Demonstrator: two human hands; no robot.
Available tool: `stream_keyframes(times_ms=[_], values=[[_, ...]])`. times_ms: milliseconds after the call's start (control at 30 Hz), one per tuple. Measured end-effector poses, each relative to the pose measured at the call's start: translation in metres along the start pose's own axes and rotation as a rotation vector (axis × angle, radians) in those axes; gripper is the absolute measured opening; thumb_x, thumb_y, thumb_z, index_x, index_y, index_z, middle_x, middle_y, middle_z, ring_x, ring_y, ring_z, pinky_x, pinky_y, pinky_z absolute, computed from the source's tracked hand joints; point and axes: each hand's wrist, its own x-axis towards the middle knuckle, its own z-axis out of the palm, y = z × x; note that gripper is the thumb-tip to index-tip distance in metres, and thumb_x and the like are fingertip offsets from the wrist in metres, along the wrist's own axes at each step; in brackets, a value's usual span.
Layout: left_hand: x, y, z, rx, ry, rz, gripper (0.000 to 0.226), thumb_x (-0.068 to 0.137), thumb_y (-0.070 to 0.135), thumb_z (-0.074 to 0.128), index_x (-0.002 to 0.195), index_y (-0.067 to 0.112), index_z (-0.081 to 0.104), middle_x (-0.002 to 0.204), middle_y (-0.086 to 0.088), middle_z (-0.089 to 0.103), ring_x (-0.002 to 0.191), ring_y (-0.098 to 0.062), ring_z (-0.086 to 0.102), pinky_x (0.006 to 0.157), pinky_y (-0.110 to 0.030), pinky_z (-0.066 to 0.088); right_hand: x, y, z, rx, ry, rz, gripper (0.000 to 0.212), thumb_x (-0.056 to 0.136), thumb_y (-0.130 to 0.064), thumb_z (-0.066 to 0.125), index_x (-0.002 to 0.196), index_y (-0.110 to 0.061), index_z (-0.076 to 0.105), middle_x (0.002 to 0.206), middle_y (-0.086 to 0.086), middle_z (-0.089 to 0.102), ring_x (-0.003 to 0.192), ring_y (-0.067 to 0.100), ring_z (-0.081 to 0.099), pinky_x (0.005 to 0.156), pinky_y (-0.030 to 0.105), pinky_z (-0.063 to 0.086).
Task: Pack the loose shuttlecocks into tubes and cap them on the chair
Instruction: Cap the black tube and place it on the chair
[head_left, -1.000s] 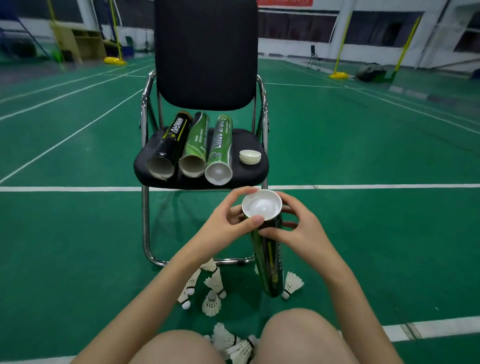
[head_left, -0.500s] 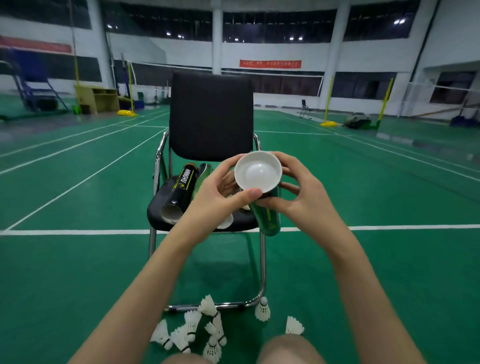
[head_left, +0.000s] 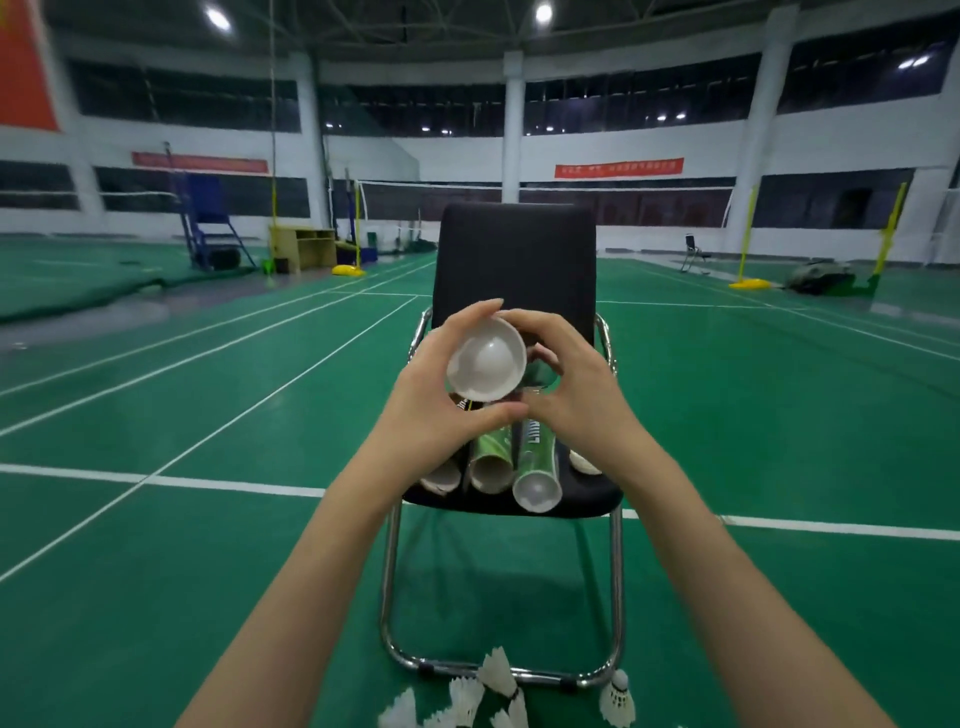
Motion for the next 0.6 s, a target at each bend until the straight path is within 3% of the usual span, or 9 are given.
stream_keyframes(times_ms=[67, 167, 300, 433, 600], values=[[0.002, -0.014, -0.007, 0.074, 0.084, 0.022, 0.068, 0.068, 0.025, 0.078, 0.129, 0.033, 0.048, 0.127, 0.014, 0.053, 0.118, -0.005, 0.048, 0.095, -0.042, 0.048, 0.010, 0.007, 0.017, -0.005, -0.014, -0.004, 0.064, 0.068, 0.000, 0.073, 0.125, -0.018, 0.051, 0.122, -0.004, 0.054, 0.110, 0.007, 0.052, 0.096, 0.028, 0.044], [0.002, -0.039, -0.015, 0.116, 0.157, -0.010, 0.064, 0.067, 0.023, 0.076, 0.125, 0.032, 0.051, 0.124, 0.012, 0.056, 0.117, -0.006, 0.050, 0.093, -0.041, 0.049, 0.019, 0.021, 0.036, -0.023, -0.074, -0.020, 0.071, 0.070, 0.001, 0.071, 0.131, -0.026, 0.045, 0.131, -0.006, 0.049, 0.120, 0.005, 0.046, 0.099, 0.023, 0.040], [-0.003, -0.075, -0.023, 0.191, 0.216, -0.028, 0.062, 0.065, 0.024, 0.078, 0.120, 0.036, 0.051, 0.121, 0.009, 0.056, 0.113, -0.007, 0.051, 0.093, -0.026, 0.045, 0.012, 0.049, 0.047, -0.065, -0.168, 0.063, 0.089, 0.071, -0.012, 0.077, 0.134, -0.048, 0.026, 0.136, -0.022, 0.035, 0.124, -0.004, 0.036, 0.097, 0.015, 0.035], [-0.011, -0.109, -0.021, 0.255, 0.232, -0.054, 0.064, 0.064, 0.012, 0.079, 0.115, 0.039, 0.051, 0.119, -0.002, 0.055, 0.108, -0.012, 0.050, 0.088, -0.005, 0.034, -0.005, 0.084, 0.050, -0.046, -0.133, 0.188, 0.080, 0.072, -0.013, 0.077, 0.133, -0.042, 0.034, 0.129, -0.024, 0.039, 0.119, -0.004, 0.041, 0.097, 0.021, 0.037], [-0.025, -0.151, -0.010, 0.289, 0.243, -0.118, 0.065, 0.064, 0.004, 0.081, 0.112, 0.035, 0.052, 0.118, -0.007, 0.053, 0.106, -0.013, 0.049, 0.086, 0.000, 0.030, -0.019, 0.126, 0.065, -0.087, -0.214, 0.311, 0.071, 0.073, -0.014, 0.075, 0.133, -0.031, 0.041, 0.129, -0.019, 0.044, 0.119, 0.000, 0.042, 0.101, 0.027, 0.036]])
